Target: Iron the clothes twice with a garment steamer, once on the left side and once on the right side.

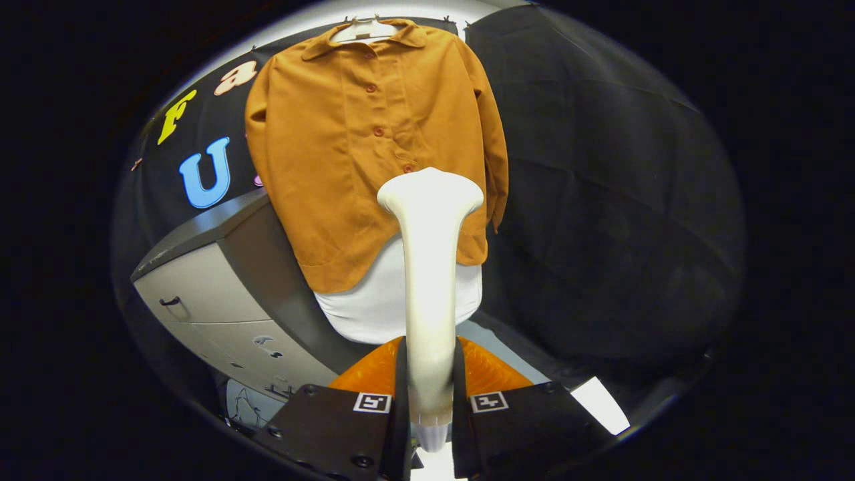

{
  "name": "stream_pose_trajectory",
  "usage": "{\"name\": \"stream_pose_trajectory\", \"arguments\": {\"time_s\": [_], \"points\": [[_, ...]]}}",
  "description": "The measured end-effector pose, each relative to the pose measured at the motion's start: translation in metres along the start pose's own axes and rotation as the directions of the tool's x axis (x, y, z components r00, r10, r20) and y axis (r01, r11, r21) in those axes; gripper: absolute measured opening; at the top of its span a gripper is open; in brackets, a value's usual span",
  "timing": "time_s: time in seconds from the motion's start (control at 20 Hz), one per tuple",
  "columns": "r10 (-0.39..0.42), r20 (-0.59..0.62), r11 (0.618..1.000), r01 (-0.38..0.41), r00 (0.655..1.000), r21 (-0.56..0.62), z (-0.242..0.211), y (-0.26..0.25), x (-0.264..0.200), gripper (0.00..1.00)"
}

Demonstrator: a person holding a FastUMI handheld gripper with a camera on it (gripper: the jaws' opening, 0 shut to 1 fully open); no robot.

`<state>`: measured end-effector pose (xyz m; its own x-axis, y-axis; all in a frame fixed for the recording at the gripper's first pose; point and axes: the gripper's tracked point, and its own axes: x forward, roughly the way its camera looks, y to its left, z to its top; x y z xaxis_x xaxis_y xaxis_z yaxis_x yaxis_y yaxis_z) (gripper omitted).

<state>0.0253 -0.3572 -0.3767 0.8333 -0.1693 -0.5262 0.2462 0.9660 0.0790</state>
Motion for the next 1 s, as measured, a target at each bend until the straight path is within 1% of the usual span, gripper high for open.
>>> {"name": "stream_pose_trajectory", "arguments": {"time_s": [0.2, 0.35, 0.45, 0.7, 0.8, 1.0], "points": [[0.024, 0.09, 1.0, -0.024, 0.996, -0.001, 0.036, 0.026, -0.028, 0.28], [0.039, 0.145, 0.999, -0.039, 0.989, -0.004, 0.066, 0.041, -0.04, 0.28], [0.049, 0.189, 0.999, -0.051, 0.981, 0.003, 0.091, 0.053, -0.049, 0.28], [0.077, 0.297, 0.996, -0.063, 0.952, -0.057, 0.154, 0.09, -0.072, 0.28], [0.089, 0.315, 0.995, -0.072, 0.945, -0.067, 0.172, 0.107, -0.075, 0.28], [0.132, 0.346, 0.991, -0.113, 0.929, -0.075, 0.201, 0.145, -0.09, 0.28]]}}
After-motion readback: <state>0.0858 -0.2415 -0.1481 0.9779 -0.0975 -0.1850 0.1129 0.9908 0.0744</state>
